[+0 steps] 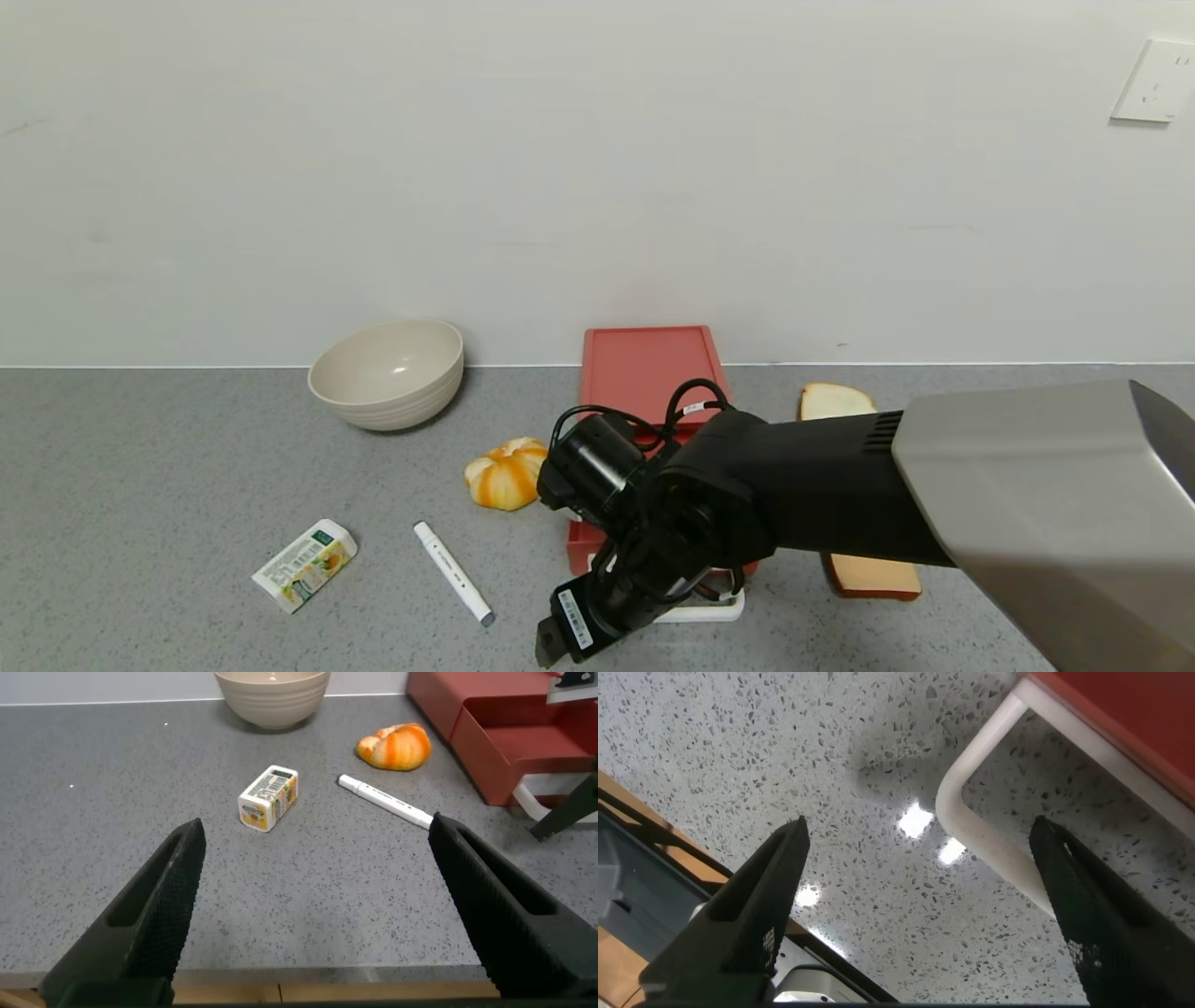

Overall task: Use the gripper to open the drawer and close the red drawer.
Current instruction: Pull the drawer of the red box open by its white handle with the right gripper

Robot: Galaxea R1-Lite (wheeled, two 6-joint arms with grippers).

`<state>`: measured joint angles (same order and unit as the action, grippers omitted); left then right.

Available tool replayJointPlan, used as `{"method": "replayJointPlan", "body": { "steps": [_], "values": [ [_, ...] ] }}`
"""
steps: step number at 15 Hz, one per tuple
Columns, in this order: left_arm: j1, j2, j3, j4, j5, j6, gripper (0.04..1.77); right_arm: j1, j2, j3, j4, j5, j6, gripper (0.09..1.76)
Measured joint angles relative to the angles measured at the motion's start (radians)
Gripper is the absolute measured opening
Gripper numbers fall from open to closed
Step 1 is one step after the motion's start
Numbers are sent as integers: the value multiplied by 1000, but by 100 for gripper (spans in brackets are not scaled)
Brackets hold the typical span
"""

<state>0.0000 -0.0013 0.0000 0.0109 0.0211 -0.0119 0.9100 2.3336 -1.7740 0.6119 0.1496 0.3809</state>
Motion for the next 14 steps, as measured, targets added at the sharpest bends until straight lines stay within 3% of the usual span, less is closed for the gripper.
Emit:
{"method": "replayJointPlan", "body": {
  "steps": [14],
  "values": [
    [0, 0, 0, 0, 0, 0, 172, 15, -29, 33, 6, -1, 1, 171]
  ]
}}
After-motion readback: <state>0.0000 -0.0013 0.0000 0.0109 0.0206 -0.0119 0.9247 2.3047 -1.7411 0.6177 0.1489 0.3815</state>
